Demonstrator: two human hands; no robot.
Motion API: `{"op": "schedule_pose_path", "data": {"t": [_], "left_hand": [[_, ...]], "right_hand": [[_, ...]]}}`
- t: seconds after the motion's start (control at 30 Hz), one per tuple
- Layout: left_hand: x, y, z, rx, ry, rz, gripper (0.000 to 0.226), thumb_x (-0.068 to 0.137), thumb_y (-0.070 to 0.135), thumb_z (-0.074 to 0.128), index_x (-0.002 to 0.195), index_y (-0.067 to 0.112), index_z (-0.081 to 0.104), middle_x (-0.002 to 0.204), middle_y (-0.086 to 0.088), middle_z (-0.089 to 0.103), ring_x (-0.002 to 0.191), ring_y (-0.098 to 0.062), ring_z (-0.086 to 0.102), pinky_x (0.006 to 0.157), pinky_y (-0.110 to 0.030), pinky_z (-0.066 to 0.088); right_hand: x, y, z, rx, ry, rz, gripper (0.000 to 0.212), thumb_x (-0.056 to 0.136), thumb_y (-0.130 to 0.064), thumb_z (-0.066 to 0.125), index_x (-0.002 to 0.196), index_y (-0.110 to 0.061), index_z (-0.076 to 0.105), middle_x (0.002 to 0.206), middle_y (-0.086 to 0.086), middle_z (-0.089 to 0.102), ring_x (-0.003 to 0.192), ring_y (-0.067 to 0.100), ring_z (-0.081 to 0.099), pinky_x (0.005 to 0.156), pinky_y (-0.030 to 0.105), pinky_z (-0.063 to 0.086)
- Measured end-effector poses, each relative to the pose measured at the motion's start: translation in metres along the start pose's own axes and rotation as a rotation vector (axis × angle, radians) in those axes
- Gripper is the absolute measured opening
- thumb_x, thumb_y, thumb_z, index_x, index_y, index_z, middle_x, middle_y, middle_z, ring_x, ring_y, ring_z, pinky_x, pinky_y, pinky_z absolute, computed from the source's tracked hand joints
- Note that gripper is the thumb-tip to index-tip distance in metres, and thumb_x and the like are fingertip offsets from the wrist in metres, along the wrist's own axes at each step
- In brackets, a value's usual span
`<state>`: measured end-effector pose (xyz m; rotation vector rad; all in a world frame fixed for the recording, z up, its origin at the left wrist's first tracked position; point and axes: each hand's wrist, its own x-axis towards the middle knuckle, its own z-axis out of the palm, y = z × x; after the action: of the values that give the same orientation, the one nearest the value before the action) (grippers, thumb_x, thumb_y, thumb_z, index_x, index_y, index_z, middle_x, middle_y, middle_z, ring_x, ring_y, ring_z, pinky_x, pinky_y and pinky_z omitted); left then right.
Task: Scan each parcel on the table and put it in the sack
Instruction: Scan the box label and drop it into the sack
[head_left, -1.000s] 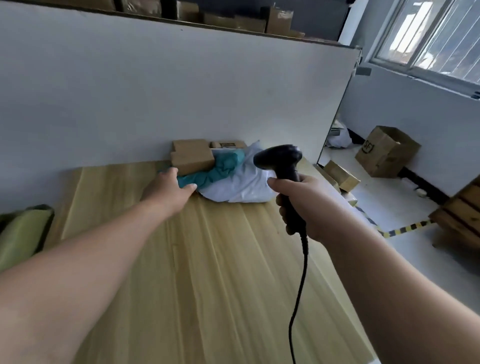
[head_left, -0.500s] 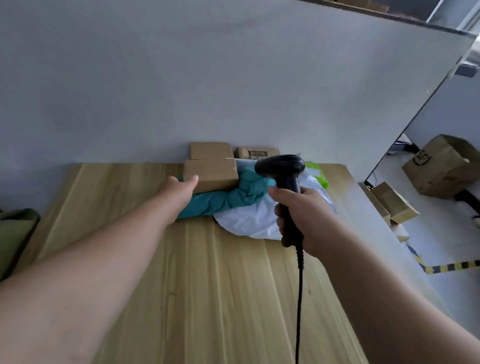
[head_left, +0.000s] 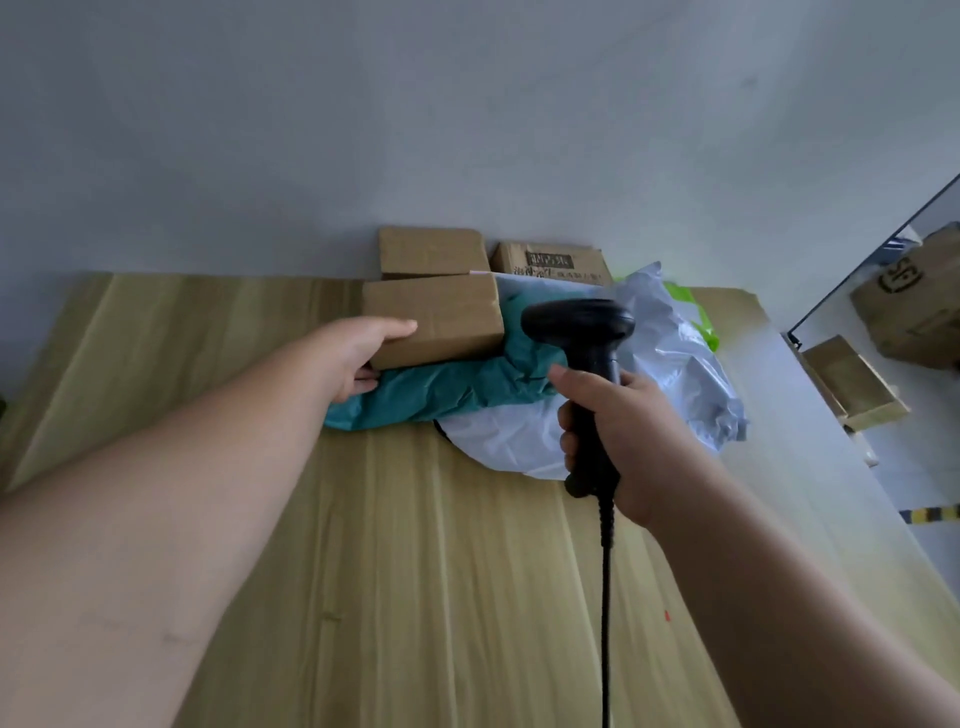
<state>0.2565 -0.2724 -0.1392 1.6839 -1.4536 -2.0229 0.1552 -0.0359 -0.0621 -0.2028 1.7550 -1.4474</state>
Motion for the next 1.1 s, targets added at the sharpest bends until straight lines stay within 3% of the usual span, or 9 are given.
{"op": "schedule_pose_path", "data": {"t": [0.17,0.27,0.4,0.5,0.63,0.8,0.9,1.03,1.1], "left_hand": [[-0.027,-0.007,-0.005,-0.142,-0.069,0.034,0.011,0.08,0.006,0.068,0.084,0.013,0.06,0.087,-0.005,0.062,0.08,-0.015,0.058,0.068,-0.026,0.05],[-0.065,-0.015,-0.008,-0.14,-0.092,0.141,0.02,0.077,-0.006,0.068,0.091,0.007,0.061,0.086,-0.006,0.065,0.081,-0.016,0.061,0.073,-0.025,0.052],[-0.131,-0.036,-0.002,-0.018,0.0,0.364,0.059,0.071,-0.011,0.073,0.123,0.003,0.048,0.11,-0.008,0.062,0.101,-0.021,0.061,0.09,-0.032,0.051],[-0.186,-0.058,0.006,0.19,0.131,0.629,0.064,0.066,-0.006,0.078,0.115,0.014,0.043,0.096,0.007,0.055,0.084,-0.004,0.055,0.072,-0.01,0.044],[-0.25,-0.089,0.021,0.493,0.234,0.849,0.06,0.066,0.003,0.075,0.11,0.025,0.041,0.11,-0.003,0.046,0.09,-0.019,0.052,0.072,-0.024,0.038],[-0.318,-0.117,0.042,0.662,0.163,1.073,0.057,0.072,0.01,0.071,0.114,0.03,0.039,0.117,0.006,0.029,0.094,-0.016,0.053,0.074,-0.013,0.04],[-0.348,-0.124,0.048,0.503,0.012,0.961,0.055,0.07,0.021,0.076,0.102,0.038,0.036,0.114,0.007,0.028,0.101,-0.007,0.048,0.076,-0.001,0.038],[-0.382,-0.126,0.053,-0.007,0.025,0.695,0.03,0.083,0.035,0.065,0.104,0.023,0.046,0.119,-0.01,0.052,0.102,-0.022,0.057,0.084,-0.034,0.05],[-0.398,-0.125,0.049,-0.154,0.026,0.503,0.028,0.091,0.034,0.06,0.11,0.019,0.048,0.111,-0.009,0.062,0.09,-0.019,0.061,0.075,-0.033,0.052]], "right_hand": [[-0.016,-0.002,-0.007,0.016,0.021,-0.006,0.026,0.089,-0.025,0.071,0.081,-0.015,0.049,0.056,0.002,0.051,0.041,0.019,0.042,0.042,0.026,0.036],[-0.036,-0.005,-0.008,0.026,0.006,-0.03,0.024,0.089,-0.024,0.071,0.082,-0.014,0.051,0.057,0.002,0.051,0.042,0.018,0.043,0.041,0.027,0.037],[-0.07,-0.012,-0.012,0.059,0.013,-0.087,0.021,0.09,-0.023,0.07,0.084,-0.014,0.052,0.059,0.002,0.054,0.043,0.016,0.048,0.041,0.026,0.038],[-0.102,-0.011,-0.015,0.072,0.038,-0.14,0.019,0.09,-0.027,0.071,0.09,-0.013,0.059,0.065,0.004,0.061,0.047,0.016,0.057,0.044,0.027,0.042],[-0.148,0.001,-0.018,0.11,0.061,-0.148,0.022,0.089,-0.033,0.07,0.097,-0.015,0.062,0.085,0.008,0.064,0.066,0.025,0.065,0.051,0.03,0.045],[-0.201,0.017,-0.025,0.103,0.076,-0.21,0.031,0.079,-0.039,0.076,0.096,-0.016,0.063,0.083,0.007,0.066,0.066,0.025,0.06,0.056,0.032,0.048],[-0.225,0.025,-0.035,0.094,0.061,-0.23,0.032,0.077,-0.036,0.079,0.096,-0.015,0.064,0.084,0.01,0.068,0.066,0.026,0.061,0.053,0.032,0.048],[-0.252,0.035,-0.048,0.103,0.003,-0.204,0.028,0.081,-0.028,0.077,0.1,-0.013,0.063,0.085,0.012,0.065,0.066,0.028,0.058,0.051,0.033,0.046],[-0.263,0.039,-0.052,0.093,-0.043,-0.212,0.028,0.082,-0.027,0.076,0.102,-0.013,0.062,0.083,0.011,0.065,0.062,0.026,0.058,0.051,0.035,0.046]]}}
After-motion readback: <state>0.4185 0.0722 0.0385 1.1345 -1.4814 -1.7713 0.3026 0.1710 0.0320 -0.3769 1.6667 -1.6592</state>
